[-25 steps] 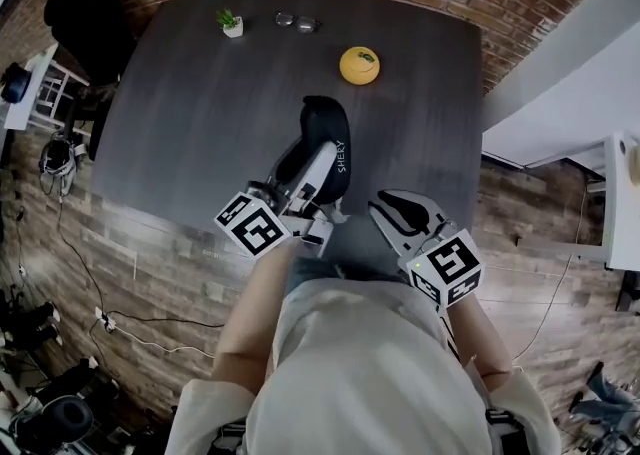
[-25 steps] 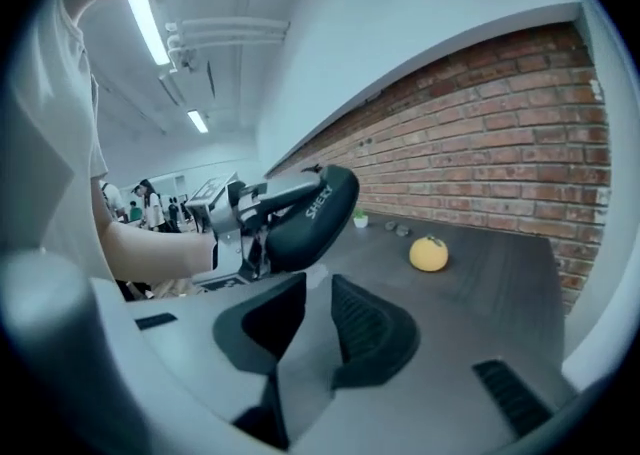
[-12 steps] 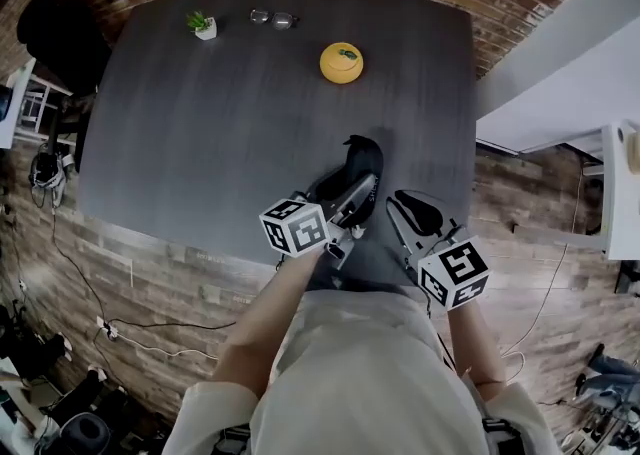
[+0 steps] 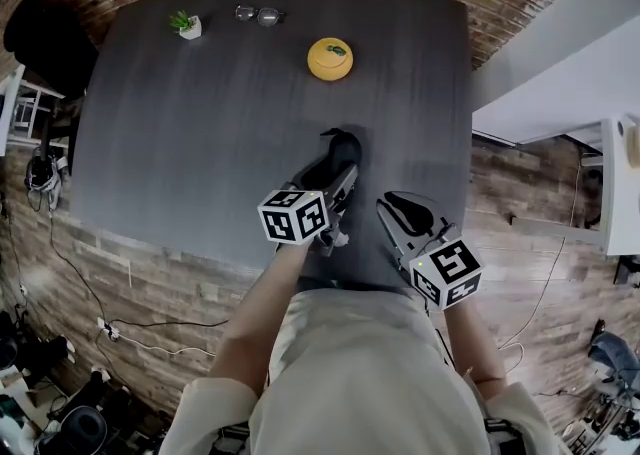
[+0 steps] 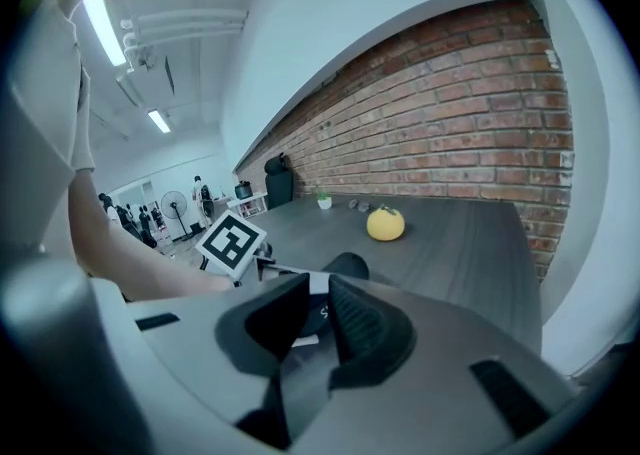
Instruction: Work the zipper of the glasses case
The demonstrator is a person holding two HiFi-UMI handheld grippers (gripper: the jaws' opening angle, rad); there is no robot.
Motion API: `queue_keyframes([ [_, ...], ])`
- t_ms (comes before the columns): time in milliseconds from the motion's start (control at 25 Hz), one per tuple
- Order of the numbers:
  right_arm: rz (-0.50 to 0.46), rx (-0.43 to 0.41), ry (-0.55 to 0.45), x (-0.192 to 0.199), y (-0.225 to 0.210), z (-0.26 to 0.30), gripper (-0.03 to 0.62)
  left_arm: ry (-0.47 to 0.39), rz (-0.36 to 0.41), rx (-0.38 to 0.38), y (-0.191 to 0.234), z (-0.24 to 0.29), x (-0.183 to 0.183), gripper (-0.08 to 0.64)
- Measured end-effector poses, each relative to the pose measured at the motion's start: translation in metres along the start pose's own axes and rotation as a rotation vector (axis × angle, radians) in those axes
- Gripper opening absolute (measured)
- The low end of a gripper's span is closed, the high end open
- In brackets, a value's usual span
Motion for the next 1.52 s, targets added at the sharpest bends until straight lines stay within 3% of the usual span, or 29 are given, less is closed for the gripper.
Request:
queue_keyframes([
  [240,-0.005,-0.015,0.001,0.000,-0.003,-0.002,0.064,0.020,0.013,-0.090,0.007,0.003,-0.004,0.239],
  [360,-0.010,-0.020,-0.002,-0.001,-0.004,-0.003,0.063,0.025,0.020,-0.135,0.009,0.002,-0.005,0.286],
  [480,-0.017,-0.027,-0.004,-0.001,-0.003,-0.006,0.063,0.000,0.050,-0.208,0.013,-0.002,-0.008,0.369],
  [680,-0.026,-0.030,-0.011,-0.001,0.001,-0.011,0.063,-0.056,0.129,-0.342,0.023,-0.023,-0.016,0.376],
  [840,-0.028,-0.008,-0.023,-0.003,0.003,-0.012,0.063,-0.038,0.100,-0.339,0.030,-0.032,-0.018,0.376],
  [1080,-0.007,0.069,-0.091,-0.005,0.014,-0.019,0.060,-0.075,0.193,-0.278,0.003,-0.073,-0.028,0.369],
  [1120,-0.013,0.086,-0.105,-0.006,0.018,-0.021,0.057,-0.095,0.215,-0.267,-0.005,-0.086,-0.032,0.345],
  [1200,-0.024,0.124,-0.129,-0.005,0.029,-0.027,0.048,-0.144,0.254,-0.263,-0.020,-0.115,-0.035,0.194],
  [1240,-0.027,0.144,-0.141,-0.004,0.035,-0.031,0.042,-0.169,0.270,-0.263,-0.028,-0.130,-0.035,0.156],
  [1360,-0.026,0.206,-0.180,0.001,0.059,-0.041,0.022,-0.230,0.306,-0.264,-0.044,-0.175,-0.029,0.083],
  [1520,-0.019,0.261,-0.245,0.017,0.105,-0.060,0.005,-0.250,0.316,-0.276,-0.057,-0.233,-0.002,0.012],
])
Point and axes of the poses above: the fingertips, and each gripper's own axes: z forward along the fingers, y to its left, x out of its underside, the point moved 9 cm from there along -z, backward along the fingers, and after that the axes turned 4 degrees about -x, right-handed, at the moved point
